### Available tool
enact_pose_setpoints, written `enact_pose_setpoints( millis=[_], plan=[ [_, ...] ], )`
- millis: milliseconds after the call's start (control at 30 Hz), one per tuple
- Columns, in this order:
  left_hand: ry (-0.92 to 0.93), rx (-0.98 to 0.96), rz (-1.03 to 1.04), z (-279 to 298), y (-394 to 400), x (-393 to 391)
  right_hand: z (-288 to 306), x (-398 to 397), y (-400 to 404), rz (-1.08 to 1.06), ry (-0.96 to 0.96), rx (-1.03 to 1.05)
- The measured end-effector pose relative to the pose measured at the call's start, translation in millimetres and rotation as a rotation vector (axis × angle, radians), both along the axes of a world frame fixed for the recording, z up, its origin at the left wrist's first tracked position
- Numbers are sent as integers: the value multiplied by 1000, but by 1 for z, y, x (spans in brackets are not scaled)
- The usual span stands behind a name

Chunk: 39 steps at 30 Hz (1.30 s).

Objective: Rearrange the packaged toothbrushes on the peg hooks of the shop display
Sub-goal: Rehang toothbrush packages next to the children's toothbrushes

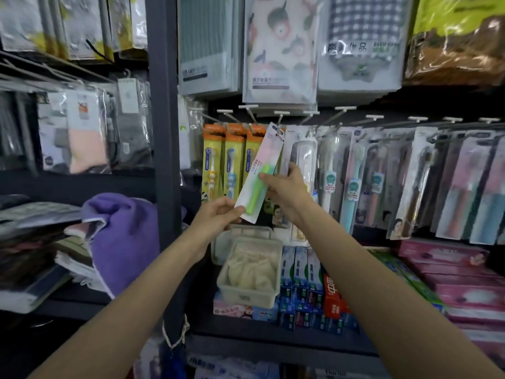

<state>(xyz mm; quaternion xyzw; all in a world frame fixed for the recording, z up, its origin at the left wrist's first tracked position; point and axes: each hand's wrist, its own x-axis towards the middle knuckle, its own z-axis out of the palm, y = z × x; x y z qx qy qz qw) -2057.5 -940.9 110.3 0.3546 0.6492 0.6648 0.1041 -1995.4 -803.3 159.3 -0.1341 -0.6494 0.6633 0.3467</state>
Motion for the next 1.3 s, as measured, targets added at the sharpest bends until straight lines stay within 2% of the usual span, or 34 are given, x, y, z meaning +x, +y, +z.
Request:
enact_pose_setpoints(
  millis=[167,300,367,433,500,567,767,900,1067,1300],
  plan=[
    [20,-153,-16,2,-2,0,9,-4,4,-50,-195,192],
    [14,-152,16,0,-7,-3,10,7,9,-244,-401,598],
    [-21,-137,34,-2,-8,-4,12,12,9,-283,-459,697],
    [-49,-125,49,-2,-6,-3,13,13,11,-245,-427,612],
    [-73,-110,61,-3,-3,-2,10,15,9,-116,-331,364],
    [-94,-90,73,-4,0,0,3,19,6,-30,-269,232],
    [-65,18,90,0,15,13,-33,47,12,107,-417,279],
    [-86,51,117,2,38,28,-33,83,31,126,-419,380],
    [-11,65,138,5,77,64,-30,134,69,20,-314,411],
    [84,45,-42,24,169,161,-31,215,147,-181,-262,604]
  ],
)
